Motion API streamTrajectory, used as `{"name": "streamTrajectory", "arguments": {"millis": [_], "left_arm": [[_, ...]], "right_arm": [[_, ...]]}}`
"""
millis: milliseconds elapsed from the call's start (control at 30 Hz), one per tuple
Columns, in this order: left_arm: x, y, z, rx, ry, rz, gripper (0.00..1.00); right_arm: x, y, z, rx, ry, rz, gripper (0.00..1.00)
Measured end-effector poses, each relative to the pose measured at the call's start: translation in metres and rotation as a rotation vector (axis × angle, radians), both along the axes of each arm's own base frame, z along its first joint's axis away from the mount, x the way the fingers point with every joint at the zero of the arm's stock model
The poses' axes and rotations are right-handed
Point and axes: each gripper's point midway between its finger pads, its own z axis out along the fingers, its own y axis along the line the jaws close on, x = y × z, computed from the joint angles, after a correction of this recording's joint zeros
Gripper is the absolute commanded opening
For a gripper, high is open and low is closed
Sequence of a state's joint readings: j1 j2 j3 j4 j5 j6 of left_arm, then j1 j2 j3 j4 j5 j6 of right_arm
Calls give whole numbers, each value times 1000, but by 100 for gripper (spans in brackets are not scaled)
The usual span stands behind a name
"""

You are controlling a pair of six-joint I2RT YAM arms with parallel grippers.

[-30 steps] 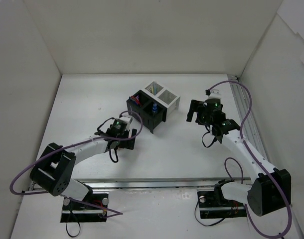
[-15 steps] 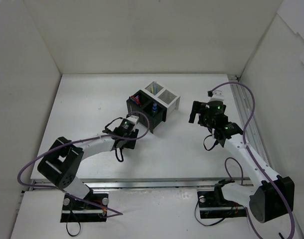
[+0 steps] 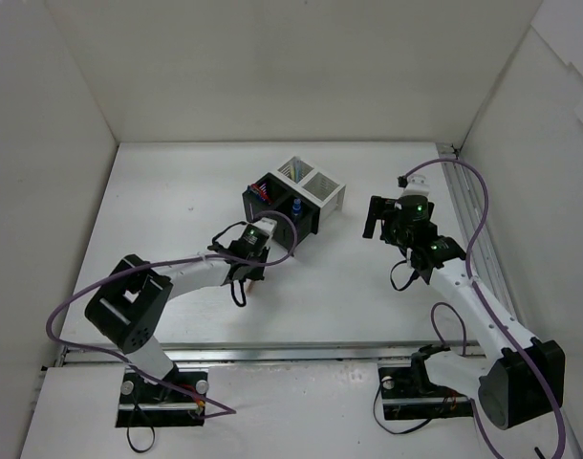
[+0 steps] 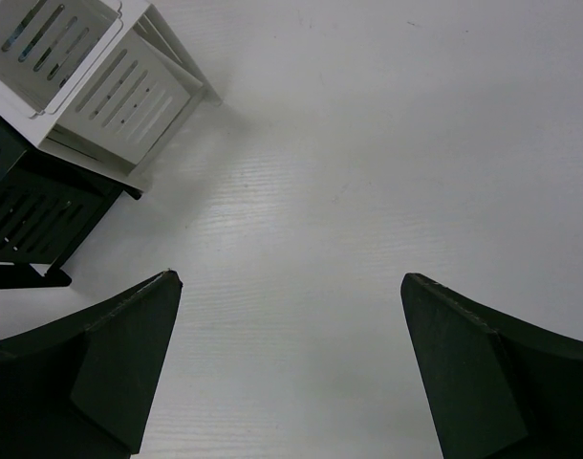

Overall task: Sort the stationery into containers
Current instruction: Pick up the pen from the center of the board, then place the pen in the storage box.

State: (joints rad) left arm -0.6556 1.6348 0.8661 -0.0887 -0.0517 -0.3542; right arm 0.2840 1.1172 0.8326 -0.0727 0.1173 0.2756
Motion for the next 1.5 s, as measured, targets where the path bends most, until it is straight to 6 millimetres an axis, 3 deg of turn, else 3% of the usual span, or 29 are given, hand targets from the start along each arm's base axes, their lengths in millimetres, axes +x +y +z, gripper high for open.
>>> {"name": "streamTrajectory", "arguments": {"millis": [167,267,367,533,733,833,1000,1167,1300,1500], "left_arm": [[0,0,3,3,-2,-1,0],[0,5,20,-2,-35,10,0],[5,9,62,-42,-139,26,0],[25,15,155,-151,-388,45,0],[99,-4,254,-252,-633,62,0],[141,-24,280,-297,-696,51,0],[205,-59,287,-377,-732,-3,2],[260,-89,261,-415,-726,-32,4],[287,-106,232,-434,-704,-35,4],[300,-115,186,-421,-662,-9,0]], "right_arm": [[-1,-3,-2,-19,2,0,98],[-1,-4,-2,-24,1,-2,98],[-1,-5,-1,-27,-2,-5,98],[-2,-8,3,-25,-44,-15,98],[-1,-14,28,-6,-175,-43,98],[-1,-22,46,3,-261,-73,98],[-3,-40,58,-7,-334,-138,98],[-2,-52,58,-40,-340,-181,98],[1,-57,53,-58,-330,-195,98],[4,-59,43,-79,-303,-196,98]]}}
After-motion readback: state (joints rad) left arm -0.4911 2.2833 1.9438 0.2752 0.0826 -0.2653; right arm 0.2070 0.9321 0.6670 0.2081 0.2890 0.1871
